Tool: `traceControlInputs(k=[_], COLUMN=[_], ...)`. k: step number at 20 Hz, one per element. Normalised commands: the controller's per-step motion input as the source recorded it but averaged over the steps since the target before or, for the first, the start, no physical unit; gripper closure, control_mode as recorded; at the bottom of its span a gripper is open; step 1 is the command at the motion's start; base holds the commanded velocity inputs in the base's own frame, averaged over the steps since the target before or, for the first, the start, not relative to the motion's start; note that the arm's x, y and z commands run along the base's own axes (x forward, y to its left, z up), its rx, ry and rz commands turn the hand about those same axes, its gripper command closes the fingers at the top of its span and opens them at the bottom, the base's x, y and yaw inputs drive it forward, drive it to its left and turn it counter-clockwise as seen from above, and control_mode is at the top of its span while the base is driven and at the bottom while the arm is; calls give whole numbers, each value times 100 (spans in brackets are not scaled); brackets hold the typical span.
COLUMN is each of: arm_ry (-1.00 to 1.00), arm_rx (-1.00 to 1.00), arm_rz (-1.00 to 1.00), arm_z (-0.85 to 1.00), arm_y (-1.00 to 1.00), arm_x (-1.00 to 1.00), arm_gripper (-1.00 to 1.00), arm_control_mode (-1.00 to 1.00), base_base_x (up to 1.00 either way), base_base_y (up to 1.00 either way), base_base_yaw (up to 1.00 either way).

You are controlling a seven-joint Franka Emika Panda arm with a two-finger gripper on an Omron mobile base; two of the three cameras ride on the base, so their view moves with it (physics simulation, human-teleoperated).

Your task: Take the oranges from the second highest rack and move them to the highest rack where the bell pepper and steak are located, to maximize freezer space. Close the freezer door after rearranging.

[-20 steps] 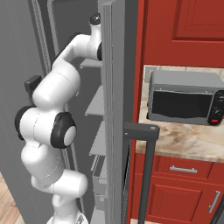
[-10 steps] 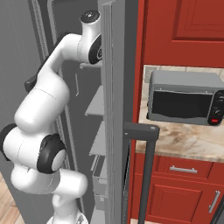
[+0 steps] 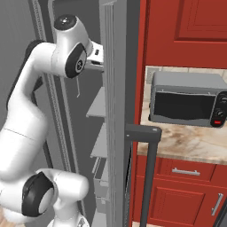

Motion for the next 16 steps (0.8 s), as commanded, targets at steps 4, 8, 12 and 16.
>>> traceControlInputs(k=[4,8,12,16], arm_ry=[2,12,3,0], arm_rx=[0,-4,-8,-2], arm_rz=[6,10,4,0], arm_z=[6,4,0,0], arm_y=[37,43,41,36], arm_x=[-100,-100,-80,-32], arm_gripper=[-100,-100,-100,-100], arm_control_mode=[-100,-100,-100,-100], base_base_x=[0,0,0,0], base_base_y=[0,0,0,0], base_base_yaw=[0,0,0,0])
